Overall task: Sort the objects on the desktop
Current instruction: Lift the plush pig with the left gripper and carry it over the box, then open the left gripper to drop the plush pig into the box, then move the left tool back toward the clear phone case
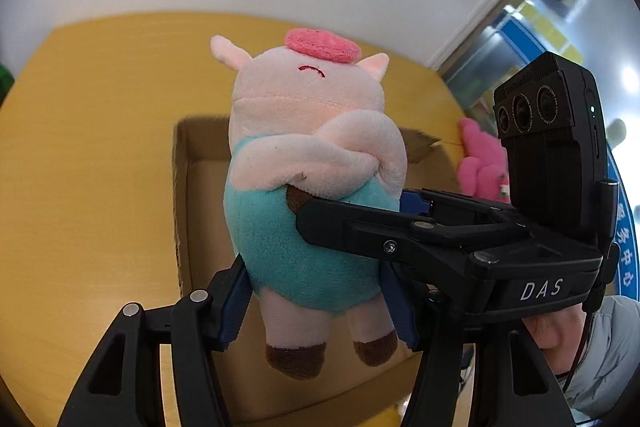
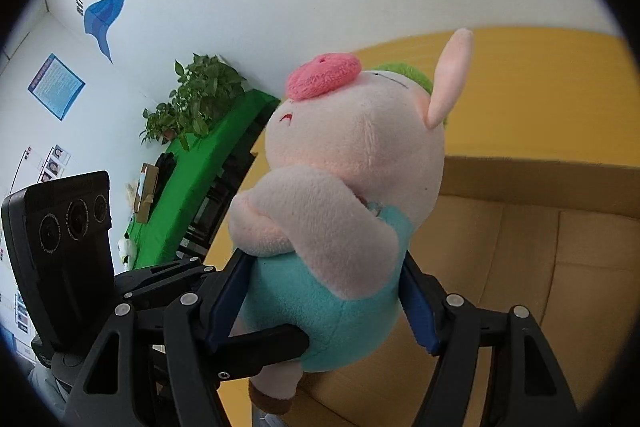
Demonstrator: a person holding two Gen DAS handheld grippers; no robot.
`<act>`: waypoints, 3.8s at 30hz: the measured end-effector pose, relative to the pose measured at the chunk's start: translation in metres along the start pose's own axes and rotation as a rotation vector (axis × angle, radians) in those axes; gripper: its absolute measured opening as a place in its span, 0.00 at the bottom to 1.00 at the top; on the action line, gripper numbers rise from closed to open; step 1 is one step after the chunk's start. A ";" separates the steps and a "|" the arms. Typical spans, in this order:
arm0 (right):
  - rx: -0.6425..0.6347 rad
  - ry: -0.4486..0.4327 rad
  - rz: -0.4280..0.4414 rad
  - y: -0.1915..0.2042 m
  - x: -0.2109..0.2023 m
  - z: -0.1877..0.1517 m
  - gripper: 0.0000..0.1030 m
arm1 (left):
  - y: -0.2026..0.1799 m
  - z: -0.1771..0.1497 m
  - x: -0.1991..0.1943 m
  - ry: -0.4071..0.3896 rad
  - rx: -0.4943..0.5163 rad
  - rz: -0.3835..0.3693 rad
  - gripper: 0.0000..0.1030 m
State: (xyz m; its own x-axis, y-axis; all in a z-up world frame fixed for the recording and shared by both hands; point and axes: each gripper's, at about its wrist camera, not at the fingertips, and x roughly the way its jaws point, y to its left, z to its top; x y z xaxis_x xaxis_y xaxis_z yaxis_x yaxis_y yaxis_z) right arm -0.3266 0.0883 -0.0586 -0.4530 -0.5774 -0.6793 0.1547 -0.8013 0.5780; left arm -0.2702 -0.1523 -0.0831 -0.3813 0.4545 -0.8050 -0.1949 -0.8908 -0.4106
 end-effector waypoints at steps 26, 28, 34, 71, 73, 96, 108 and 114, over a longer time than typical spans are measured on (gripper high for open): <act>0.081 0.035 -0.032 -0.030 0.009 0.000 0.84 | 0.026 -0.055 -0.030 0.005 -0.028 0.138 0.80; 0.062 0.018 -0.100 -0.023 -0.024 -0.014 0.84 | 0.007 -0.049 -0.028 0.019 -0.007 0.102 0.83; 0.088 0.017 -0.345 -0.043 -0.097 -0.088 0.84 | -0.011 -0.098 -0.004 0.166 0.022 0.095 0.83; -0.107 -0.164 -0.603 0.100 -0.265 -0.186 0.84 | -0.196 -0.174 -0.254 -0.552 0.147 0.372 1.00; -0.094 -0.167 -0.606 0.108 -0.269 -0.191 0.84 | -0.194 -0.178 -0.256 -0.548 0.134 0.357 1.00; -0.129 -0.156 -0.536 0.084 -0.304 -0.218 0.84 | -0.245 -0.198 -0.219 -0.358 0.028 0.381 1.00; -0.101 -0.131 -0.477 0.043 -0.312 -0.224 0.84 | -0.267 -0.197 -0.189 -0.296 0.017 0.391 1.00; -0.050 -0.117 -0.477 0.013 -0.303 -0.224 0.84 | -0.246 -0.182 -0.160 -0.213 0.014 0.334 1.00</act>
State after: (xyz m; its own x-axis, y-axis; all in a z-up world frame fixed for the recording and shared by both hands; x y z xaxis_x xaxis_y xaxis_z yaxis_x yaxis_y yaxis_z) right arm 0.0098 0.2180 0.0532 -0.5785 -0.1254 -0.8060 -0.0528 -0.9803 0.1904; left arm 0.0032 -0.0060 0.0682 -0.6042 0.1308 -0.7860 -0.0404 -0.9902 -0.1337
